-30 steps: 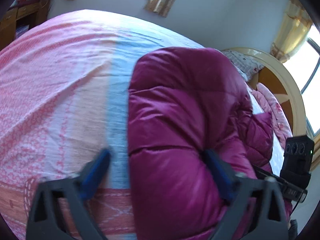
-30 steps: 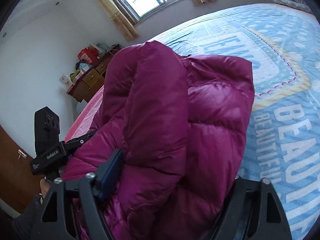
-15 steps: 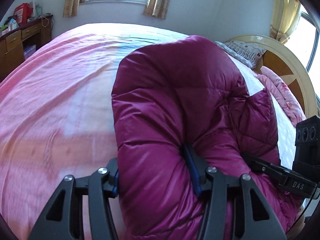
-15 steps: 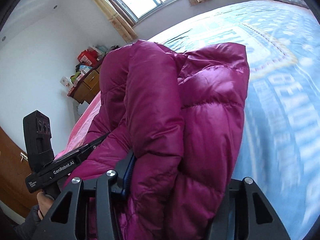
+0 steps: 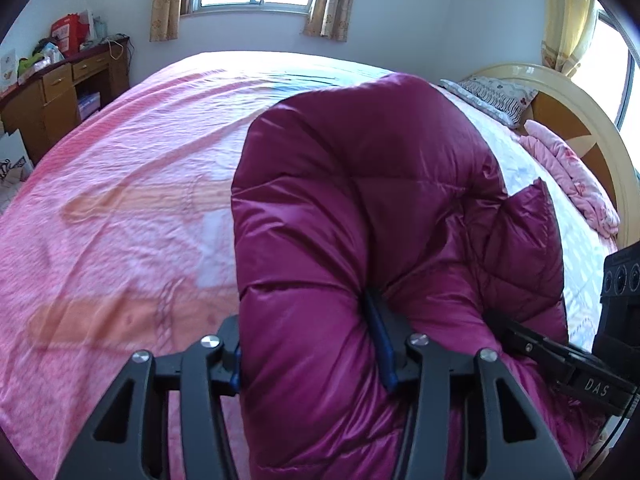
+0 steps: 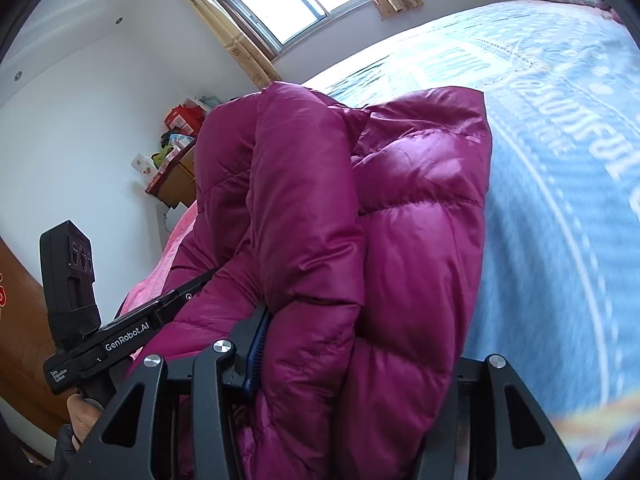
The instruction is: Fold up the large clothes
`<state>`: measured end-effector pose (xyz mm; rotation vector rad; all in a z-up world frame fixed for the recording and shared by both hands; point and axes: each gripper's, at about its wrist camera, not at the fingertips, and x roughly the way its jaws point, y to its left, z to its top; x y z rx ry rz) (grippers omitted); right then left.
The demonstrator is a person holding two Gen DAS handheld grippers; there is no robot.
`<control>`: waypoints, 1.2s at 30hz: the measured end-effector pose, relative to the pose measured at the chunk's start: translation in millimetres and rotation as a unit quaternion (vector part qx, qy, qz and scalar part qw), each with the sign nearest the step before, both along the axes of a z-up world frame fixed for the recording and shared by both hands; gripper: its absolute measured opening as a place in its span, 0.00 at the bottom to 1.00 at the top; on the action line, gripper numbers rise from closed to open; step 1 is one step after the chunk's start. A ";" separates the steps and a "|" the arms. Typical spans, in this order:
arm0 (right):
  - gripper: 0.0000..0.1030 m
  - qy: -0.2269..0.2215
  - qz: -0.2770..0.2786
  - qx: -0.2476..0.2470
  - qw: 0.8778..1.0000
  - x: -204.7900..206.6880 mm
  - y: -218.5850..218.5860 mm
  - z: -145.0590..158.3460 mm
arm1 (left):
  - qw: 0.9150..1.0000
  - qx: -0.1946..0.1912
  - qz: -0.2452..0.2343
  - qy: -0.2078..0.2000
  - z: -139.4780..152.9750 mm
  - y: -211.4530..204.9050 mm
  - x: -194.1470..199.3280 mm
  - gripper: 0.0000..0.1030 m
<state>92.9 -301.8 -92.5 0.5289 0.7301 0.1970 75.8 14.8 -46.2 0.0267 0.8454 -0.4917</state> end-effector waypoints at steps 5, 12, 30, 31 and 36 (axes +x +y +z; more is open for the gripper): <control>0.43 0.003 0.006 -0.037 0.999 -4.5 22.2 12.3 | 1.000 0.007 0.016 -0.001 4.0 14.7 -10.7 0.44; 0.37 0.001 0.041 -0.031 0.999 -3.2 45.6 22.8 | 0.998 0.020 0.050 -0.018 11.3 37.1 -17.4 0.41; 0.35 -0.014 0.169 -0.025 0.985 43.3 163.2 27.5 | 0.985 0.030 0.167 -0.041 10.9 138.2 -22.5 0.40; 0.35 -0.019 0.180 -0.023 0.983 48.1 171.8 29.1 | 0.983 0.029 0.178 -0.045 12.8 155.1 -19.6 0.40; 0.35 -0.051 0.225 -0.038 0.972 80.8 220.6 34.9 | 0.970 0.040 0.229 -0.066 21.4 192.7 6.1 0.40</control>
